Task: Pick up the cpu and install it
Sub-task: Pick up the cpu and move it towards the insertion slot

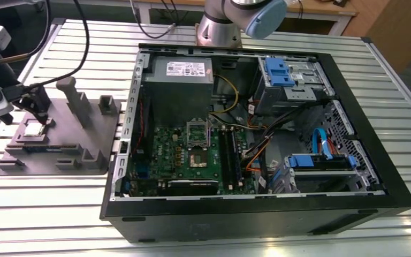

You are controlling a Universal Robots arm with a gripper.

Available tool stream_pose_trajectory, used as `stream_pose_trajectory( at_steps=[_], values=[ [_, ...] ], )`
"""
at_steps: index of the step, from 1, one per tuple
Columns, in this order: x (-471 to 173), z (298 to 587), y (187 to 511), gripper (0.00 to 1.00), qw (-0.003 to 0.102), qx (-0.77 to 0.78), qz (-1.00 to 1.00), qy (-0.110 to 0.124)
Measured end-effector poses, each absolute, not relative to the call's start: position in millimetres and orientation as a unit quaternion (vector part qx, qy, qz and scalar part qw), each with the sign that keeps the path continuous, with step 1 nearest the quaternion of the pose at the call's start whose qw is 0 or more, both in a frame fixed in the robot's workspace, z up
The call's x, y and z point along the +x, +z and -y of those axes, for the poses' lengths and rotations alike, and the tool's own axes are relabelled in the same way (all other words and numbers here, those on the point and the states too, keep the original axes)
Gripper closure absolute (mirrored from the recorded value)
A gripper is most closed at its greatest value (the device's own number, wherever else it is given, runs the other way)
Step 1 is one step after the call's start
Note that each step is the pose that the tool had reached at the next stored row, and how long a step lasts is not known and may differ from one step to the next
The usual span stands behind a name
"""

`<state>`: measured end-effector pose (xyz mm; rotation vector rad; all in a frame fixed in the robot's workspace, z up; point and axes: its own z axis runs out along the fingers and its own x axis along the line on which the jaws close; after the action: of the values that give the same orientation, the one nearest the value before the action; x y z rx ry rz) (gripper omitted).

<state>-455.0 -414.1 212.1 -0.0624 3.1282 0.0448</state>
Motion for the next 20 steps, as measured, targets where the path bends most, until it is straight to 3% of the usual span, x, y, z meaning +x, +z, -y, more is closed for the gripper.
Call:
stream_pose_trajectory(
  at_steps=[20],
  values=[
    [-455.8, 410.2, 185.9, 0.27, 0.006, -0.016, -1.000, 0.014]
  ],
)
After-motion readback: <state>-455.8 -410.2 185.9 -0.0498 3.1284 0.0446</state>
